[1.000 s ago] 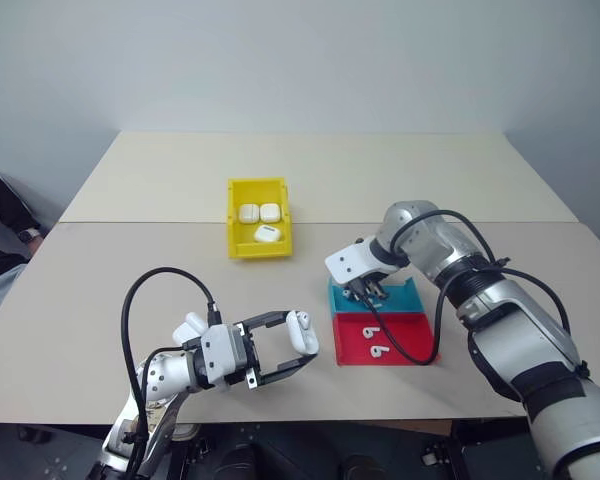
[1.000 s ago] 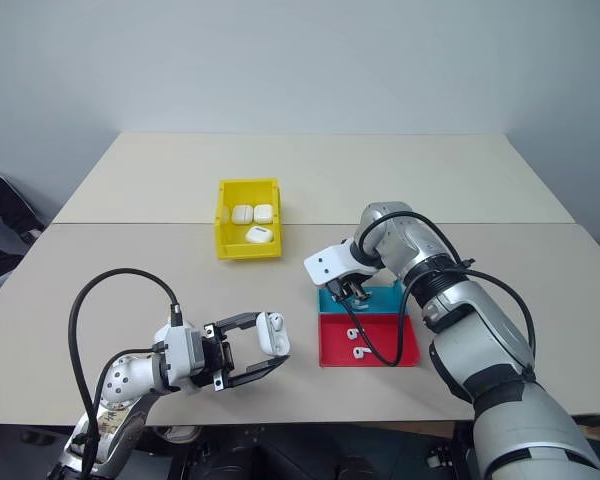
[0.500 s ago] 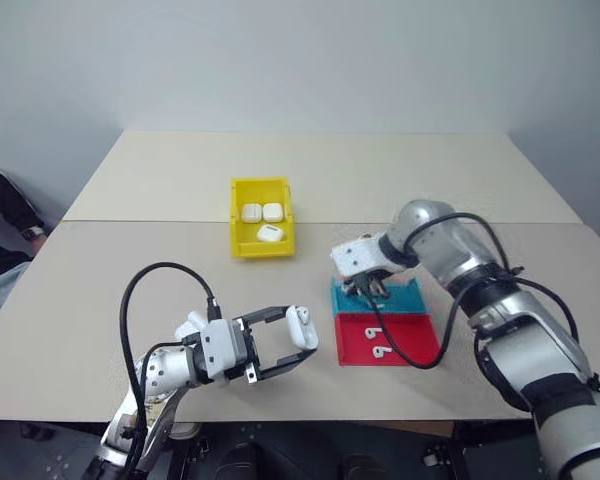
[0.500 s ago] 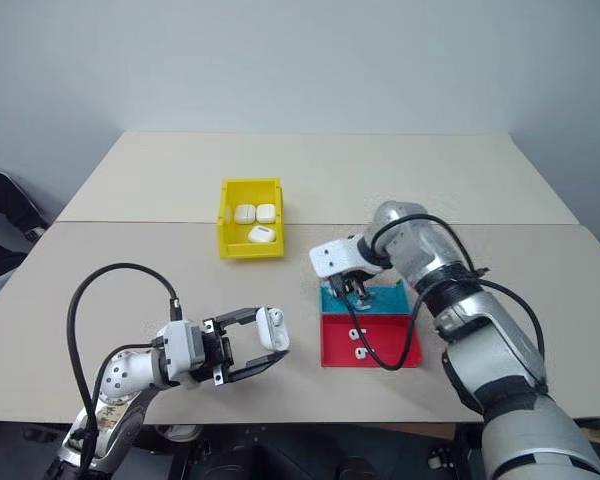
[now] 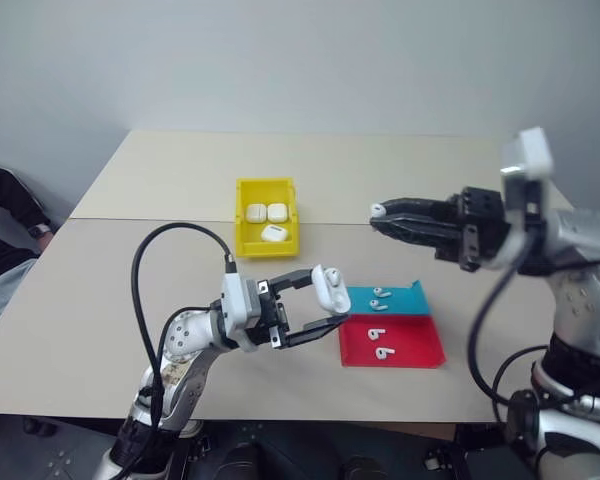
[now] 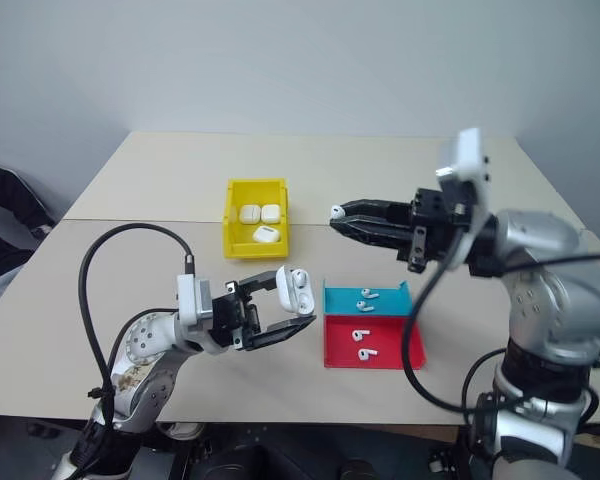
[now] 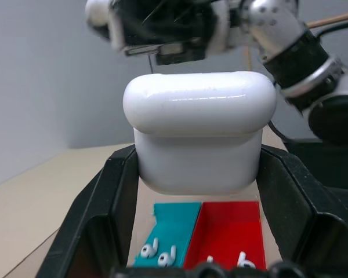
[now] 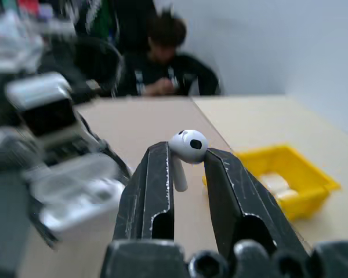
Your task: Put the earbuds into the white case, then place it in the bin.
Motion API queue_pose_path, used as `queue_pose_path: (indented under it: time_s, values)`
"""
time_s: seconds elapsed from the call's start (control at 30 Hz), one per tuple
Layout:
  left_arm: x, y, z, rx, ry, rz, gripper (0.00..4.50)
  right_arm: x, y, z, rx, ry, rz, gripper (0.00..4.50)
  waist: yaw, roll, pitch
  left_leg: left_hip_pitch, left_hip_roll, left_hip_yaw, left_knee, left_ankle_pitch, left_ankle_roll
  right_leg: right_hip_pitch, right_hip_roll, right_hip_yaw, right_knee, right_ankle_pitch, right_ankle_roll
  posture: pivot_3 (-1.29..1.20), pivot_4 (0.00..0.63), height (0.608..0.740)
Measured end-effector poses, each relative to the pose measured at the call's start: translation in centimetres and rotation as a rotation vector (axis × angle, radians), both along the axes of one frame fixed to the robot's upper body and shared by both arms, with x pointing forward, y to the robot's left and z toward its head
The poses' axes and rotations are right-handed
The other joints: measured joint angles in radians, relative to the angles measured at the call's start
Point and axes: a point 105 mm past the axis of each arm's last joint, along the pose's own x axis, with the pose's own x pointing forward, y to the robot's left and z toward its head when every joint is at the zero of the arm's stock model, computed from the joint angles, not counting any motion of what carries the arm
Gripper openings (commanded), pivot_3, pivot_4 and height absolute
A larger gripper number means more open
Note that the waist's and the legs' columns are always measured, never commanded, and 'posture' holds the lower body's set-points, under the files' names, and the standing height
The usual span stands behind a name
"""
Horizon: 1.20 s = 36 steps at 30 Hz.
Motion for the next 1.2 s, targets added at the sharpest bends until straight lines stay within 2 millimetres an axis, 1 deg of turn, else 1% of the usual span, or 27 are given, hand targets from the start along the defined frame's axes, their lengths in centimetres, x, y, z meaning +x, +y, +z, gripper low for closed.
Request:
queue_pose_path:
  time_s: [0.07, 0.1, 0.17, 0.27, 0.37, 0.47, 0.57, 0.73, 1.07, 1.2]
  values:
    - [0.1, -0.2, 0.1, -0.001, 0.012, -0.019, 2.76, -1.3, 0.3, -0.6, 0.047, 0.003, 0.024, 0.61, 0.0, 0.0, 0.0, 0.0, 0.0, -0.001, 0.0, 0.0, 0.0, 0.0, 0.0, -0.001, 0.0, 0.0, 0.0, 0.0, 0.15, 0.74]
    - [0.2, -0.3, 0.3, -0.007, 0.015, -0.029, 2.76, -2.0, 0.6, -1.4, 0.058, 0.022, 0.045, 0.61, 0.001, 0.0, 0.0, 0.0, 0.0, -0.001, 0.0, 0.0, 0.0, 0.0, 0.0, -0.001, 0.0, 0.0, 0.0, 0.0, 0.15, 0.74]
    - [0.3, -0.4, 0.5, -0.014, 0.019, -0.041, 2.76, -2.8, 1.0, -2.2, 0.069, 0.047, 0.066, 0.61, 0.0, 0.0, 0.0, 0.0, -0.001, -0.001, 0.001, 0.0, 0.0, 0.0, 0.0, 0.0, 0.0, 0.0, 0.0, 0.0, 0.15, 0.74]
    - [0.4, -0.8, 1.0, -0.024, 0.012, -0.065, 2.76, -3.0, 1.3, -2.6, 0.076, 0.051, 0.069, 0.61, -0.003, 0.0, 0.0, 0.0, -0.001, -0.002, 0.002, 0.0, 0.0, 0.001, 0.0, 0.0, 0.0, 0.001, 0.001, 0.0, 0.15, 0.74]
    - [0.4, -0.9, 1.1, -0.028, 0.018, -0.075, 2.76, -3.2, 1.6, -3.8, 0.068, 0.072, 0.079, 0.61, -0.003, 0.0, -0.001, 0.0, -0.001, -0.002, 0.001, 0.0, 0.0, 0.001, 0.0, 0.0, 0.0, 0.0, 0.001, 0.0, 0.15, 0.74]
    - [0.4, -1.0, 1.1, -0.03, 0.02, -0.077, 2.76, -3.5, 2.0, -4.4, 0.049, 0.046, 0.084, 0.61, -0.004, 0.0, -0.001, 0.0, -0.001, -0.002, 0.002, 0.0, 0.0, 0.001, 0.0, -0.001, -0.001, 0.0, 0.001, 0.0, 0.15, 0.74]
    - [0.4, -1.0, 1.1, -0.028, 0.02, -0.075, 2.76, -3.6, 2.3, -4.8, 0.019, 0.02, 0.084, 0.61, -0.004, 0.0, -0.001, 0.0, -0.001, -0.003, 0.002, 0.0, 0.0, 0.001, 0.0, -0.001, -0.001, 0.0, 0.001, 0.0, 0.15, 0.74]
    - [0.5, -0.9, 1.0, -0.025, 0.024, -0.07, 2.76, -3.5, 2.4, -4.9, 0.005, -0.009, 0.088, 0.61, -0.004, 0.0, -0.001, 0.0, -0.001, -0.003, 0.002, 0.0, 0.0, 0.001, 0.0, -0.001, -0.001, 0.0, 0.001, 0.0, 0.15, 0.74]
    - [0.4, -0.7, 0.5, -0.015, 0.033, -0.068, 2.76, -2.5, 2.0, -5.3, -0.012, 0.004, 0.065, 0.61, -0.003, 0.0, -0.001, 0.0, -0.001, -0.003, 0.002, 0.0, 0.0, 0.002, 0.0, -0.001, -0.001, 0.0, 0.001, 0.0, 0.15, 0.74]
    - [0.4, -0.8, 0.4, -0.018, 0.034, -0.067, 2.76, -2.6, 2.2, -5.4, -0.023, -0.004, 0.073, 0.61, -0.002, 0.0, -0.001, 0.0, -0.001, -0.003, 0.002, 0.0, 0.0, 0.002, 0.0, -0.001, -0.001, 0.0, 0.001, 0.0, 0.15, 0.74]
